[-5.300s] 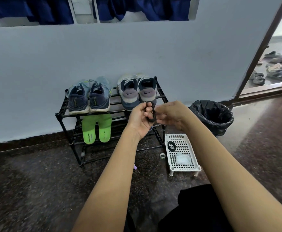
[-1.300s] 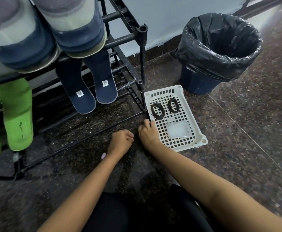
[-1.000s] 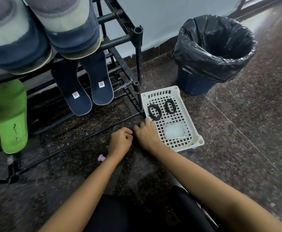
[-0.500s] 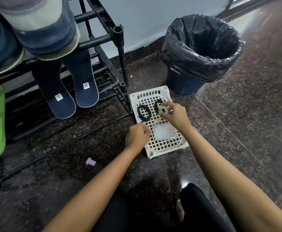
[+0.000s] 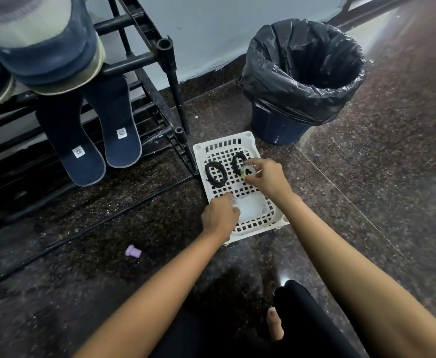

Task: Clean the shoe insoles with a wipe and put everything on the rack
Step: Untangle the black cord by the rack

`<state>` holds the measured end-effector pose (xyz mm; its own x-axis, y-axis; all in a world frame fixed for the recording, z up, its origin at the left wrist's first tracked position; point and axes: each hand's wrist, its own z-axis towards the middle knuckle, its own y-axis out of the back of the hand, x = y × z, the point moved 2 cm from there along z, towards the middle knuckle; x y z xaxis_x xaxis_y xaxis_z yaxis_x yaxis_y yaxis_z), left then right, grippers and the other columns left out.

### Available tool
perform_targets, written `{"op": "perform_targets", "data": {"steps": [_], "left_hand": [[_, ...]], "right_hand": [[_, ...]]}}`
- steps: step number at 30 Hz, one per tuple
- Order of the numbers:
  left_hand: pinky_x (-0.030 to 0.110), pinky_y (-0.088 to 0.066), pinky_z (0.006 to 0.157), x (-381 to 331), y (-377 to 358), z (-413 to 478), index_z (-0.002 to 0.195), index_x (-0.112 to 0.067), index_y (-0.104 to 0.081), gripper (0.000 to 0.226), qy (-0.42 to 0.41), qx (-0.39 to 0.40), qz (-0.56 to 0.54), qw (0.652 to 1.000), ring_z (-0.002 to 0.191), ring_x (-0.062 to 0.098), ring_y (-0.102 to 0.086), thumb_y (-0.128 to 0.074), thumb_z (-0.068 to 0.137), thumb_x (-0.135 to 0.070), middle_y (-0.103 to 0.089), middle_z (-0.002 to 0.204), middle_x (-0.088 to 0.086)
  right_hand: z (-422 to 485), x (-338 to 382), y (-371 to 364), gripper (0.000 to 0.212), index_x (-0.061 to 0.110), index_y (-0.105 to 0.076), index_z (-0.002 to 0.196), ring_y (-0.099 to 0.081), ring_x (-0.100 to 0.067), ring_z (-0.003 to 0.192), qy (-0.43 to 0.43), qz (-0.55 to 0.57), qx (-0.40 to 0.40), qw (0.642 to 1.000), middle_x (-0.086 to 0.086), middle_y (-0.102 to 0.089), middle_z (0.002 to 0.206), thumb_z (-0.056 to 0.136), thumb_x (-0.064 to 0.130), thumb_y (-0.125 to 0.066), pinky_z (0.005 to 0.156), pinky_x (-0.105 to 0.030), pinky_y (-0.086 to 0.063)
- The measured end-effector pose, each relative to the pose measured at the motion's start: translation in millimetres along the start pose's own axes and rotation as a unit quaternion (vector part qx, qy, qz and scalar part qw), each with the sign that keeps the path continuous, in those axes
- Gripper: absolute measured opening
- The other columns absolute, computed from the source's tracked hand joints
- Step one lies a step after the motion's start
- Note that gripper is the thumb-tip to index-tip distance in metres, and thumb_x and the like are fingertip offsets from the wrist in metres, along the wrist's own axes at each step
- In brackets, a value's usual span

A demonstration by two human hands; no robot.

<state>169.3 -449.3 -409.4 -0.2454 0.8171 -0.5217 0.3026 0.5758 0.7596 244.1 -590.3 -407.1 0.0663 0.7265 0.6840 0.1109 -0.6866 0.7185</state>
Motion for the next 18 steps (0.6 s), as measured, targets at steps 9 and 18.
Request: {"op": "perform_targets", "data": {"steps": [9, 18], "left_hand": [[0.034, -0.046, 0.088, 2, -4, -18, 0.131, -0.027, -0.059, 0.036, -0.014, -0.004, 0.050, 0.999, 0.110, 0.033, -0.062, -0.052, 0.096, -0.030, -0.066, 0.122, 0.006], [0.038, -0.050, 0.080, 23, 19, -14, 0.120, -0.018, -0.061, 0.028, 0.013, -0.101, -0.003, 0.995, 0.097, 0.031, -0.067, -0.052, 0.096, -0.030, -0.072, 0.102, 0.005]], "right_hand": [[-7, 5, -16, 0.044, 0.014, -0.062, 0.117, -0.057, -0.024, 0.094, 0.020, -0.055, 0.059, 0.997, -0.011, -0.056, 0.109, 0.075, 0.014, -0.075, 0.081, -0.027, -0.043], [-6, 13, -38, 0.049, 0.008, -0.056, 0.116, -0.057, -0.025, 0.098, 0.020, -0.111, 0.104, 0.988, -0.011, -0.057, 0.114, 0.072, 0.014, -0.078, 0.082, -0.036, -0.050]]}}
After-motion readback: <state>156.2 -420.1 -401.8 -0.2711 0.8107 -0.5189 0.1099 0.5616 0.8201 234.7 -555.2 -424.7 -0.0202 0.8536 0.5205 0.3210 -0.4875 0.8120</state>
